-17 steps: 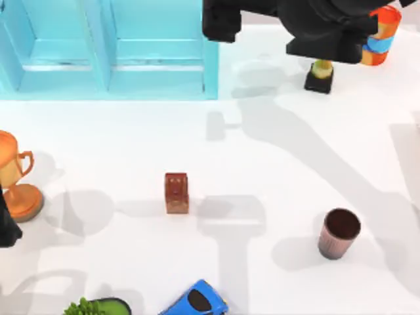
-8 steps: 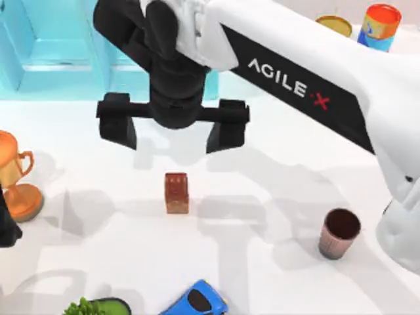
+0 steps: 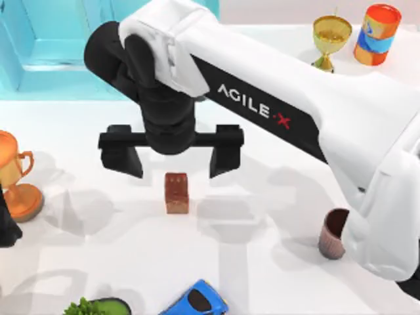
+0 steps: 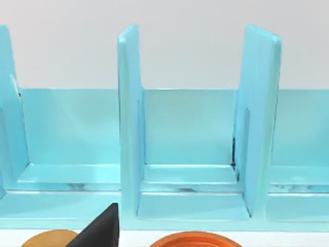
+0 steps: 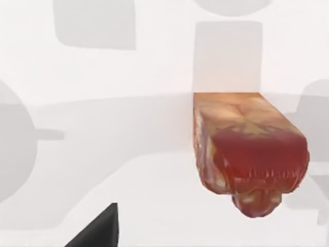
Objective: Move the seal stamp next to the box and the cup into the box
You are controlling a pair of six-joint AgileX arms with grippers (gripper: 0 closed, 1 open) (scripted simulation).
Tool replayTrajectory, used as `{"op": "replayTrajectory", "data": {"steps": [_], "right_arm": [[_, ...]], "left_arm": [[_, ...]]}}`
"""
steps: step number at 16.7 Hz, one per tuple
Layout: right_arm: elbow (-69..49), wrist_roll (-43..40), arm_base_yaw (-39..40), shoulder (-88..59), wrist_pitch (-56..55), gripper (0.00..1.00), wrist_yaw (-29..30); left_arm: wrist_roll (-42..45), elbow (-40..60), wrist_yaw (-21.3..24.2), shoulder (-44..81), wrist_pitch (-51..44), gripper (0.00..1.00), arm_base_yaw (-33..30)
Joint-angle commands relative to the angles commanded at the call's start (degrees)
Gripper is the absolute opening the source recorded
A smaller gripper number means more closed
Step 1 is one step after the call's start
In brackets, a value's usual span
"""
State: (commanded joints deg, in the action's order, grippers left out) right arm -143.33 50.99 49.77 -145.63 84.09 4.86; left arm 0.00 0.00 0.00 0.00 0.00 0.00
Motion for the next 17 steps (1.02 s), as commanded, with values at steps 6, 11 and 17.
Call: {"op": "replayTrajectory", "data": {"steps": [6,11,17], "right_arm": [[6.2,-0.4,-0.4,-0.1,-6.3,1.0,0.0],[16.1,-0.6,-0.6,-0.5,-16.7,1.0,0.0],[17.0,-0.6,-0.6,-0.6,-17.7,0.92,0.0]], "left_arm": [[0.0,0.0,0.0,0.0,0.0,1.0,0.0],[0.0,0.0,0.0,0.0,0.0,1.0,0.0],[0.0,0.0,0.0,0.0,0.0,1.0,0.0]]}}
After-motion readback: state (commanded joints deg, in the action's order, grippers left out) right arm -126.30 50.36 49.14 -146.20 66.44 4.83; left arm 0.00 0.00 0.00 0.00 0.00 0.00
